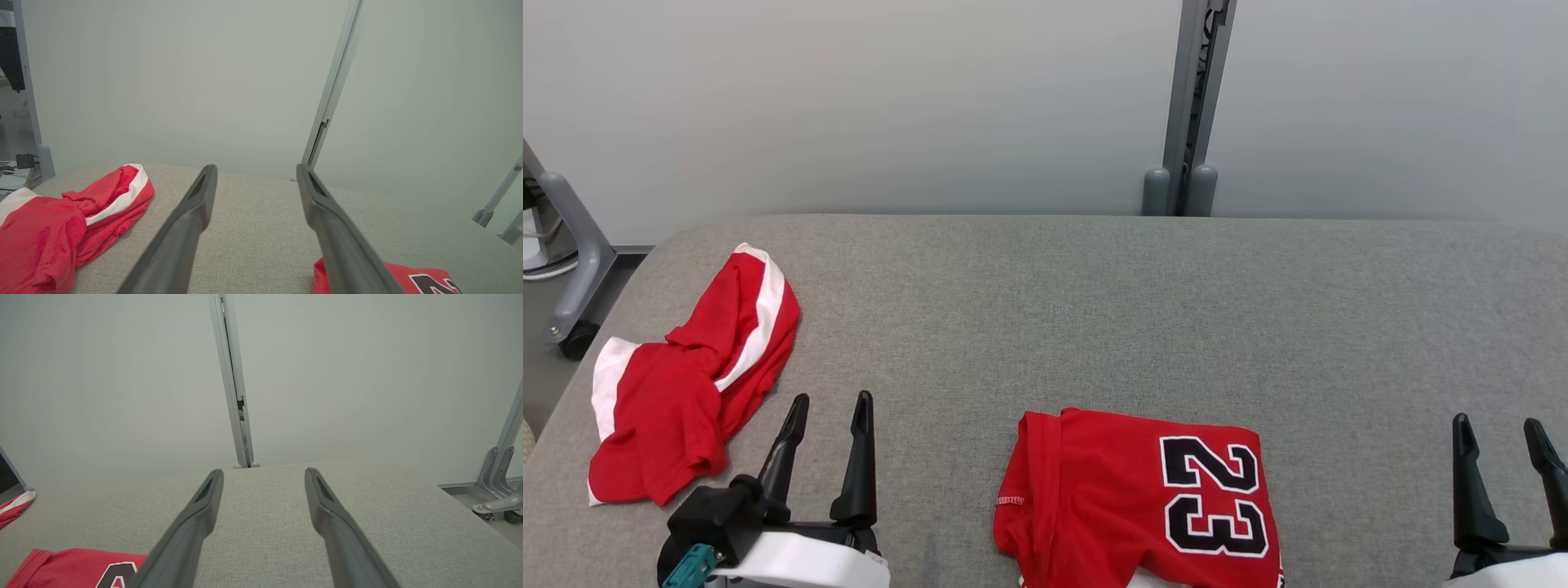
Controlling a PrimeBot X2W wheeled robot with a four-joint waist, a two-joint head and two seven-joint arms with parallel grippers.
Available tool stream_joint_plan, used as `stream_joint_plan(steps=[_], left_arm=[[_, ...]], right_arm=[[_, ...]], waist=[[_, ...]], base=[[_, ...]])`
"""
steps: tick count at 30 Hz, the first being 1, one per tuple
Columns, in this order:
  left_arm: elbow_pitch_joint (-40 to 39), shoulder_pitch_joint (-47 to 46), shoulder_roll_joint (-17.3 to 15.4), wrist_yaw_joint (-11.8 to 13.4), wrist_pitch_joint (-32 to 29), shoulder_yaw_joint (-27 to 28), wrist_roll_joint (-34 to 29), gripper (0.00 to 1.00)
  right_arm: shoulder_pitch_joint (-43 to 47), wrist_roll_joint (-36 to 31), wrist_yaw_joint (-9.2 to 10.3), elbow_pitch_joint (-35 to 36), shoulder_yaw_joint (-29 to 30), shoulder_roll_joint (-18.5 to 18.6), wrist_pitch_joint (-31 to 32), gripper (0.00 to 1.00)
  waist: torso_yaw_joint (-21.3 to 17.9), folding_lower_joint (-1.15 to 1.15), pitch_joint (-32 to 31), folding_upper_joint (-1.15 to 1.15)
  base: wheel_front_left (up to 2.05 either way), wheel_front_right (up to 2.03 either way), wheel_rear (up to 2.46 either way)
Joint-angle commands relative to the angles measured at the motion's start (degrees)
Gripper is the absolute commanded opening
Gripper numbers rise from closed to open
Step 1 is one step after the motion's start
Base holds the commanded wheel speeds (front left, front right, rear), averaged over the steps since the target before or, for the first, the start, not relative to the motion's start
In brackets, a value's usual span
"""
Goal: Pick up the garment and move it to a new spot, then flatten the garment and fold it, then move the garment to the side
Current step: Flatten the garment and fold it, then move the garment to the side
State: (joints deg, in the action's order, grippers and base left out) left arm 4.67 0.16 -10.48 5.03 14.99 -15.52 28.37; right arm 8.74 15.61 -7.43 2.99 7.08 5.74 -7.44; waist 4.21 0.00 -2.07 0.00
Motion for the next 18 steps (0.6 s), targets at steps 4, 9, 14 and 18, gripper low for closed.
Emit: stream_joint_plan(steps=[4, 9, 14, 18], left_arm=[[0.1, 0.9, 0.4, -0.6, 0.2, 1.3, -1.5, 1.00], [0.4, 1.3, 1.0, -1.1, 0.2, 1.8, -2.5, 1.00], [0.9, 0.9, 1.4, -1.8, 0.2, 1.8, -3.3, 1.00], [1.2, 0.5, 1.6, -2.1, 0.2, 2.1, -3.7, 1.00]], right_arm=[[-1.1, -2.0, -0.13, 0.7, -0.4, 0.4, -0.9, 1.00], [-1.7, -2.9, -0.13, 1.5, -0.6, 0.4, -0.4, 1.00], [-2.0, -3.1, -0.13, 2.0, -0.9, 0.1, 0.2, 1.00], [-2.0, -3.0, -0.13, 1.7, -1.3, 0.2, 0.4, 1.00]], waist=[[0.1, 0.00, -0.2, 0.00], [0.0, 0.00, -0.4, 0.00], [0.1, 0.00, -0.3, 0.00], [0.3, 0.00, -0.1, 0.00]], base=[[0.00, 0.00, 0.00], [0.00, 0.00, 0.00], [0.00, 0.00, 0.00], [0.00, 0.00, 0.00]])
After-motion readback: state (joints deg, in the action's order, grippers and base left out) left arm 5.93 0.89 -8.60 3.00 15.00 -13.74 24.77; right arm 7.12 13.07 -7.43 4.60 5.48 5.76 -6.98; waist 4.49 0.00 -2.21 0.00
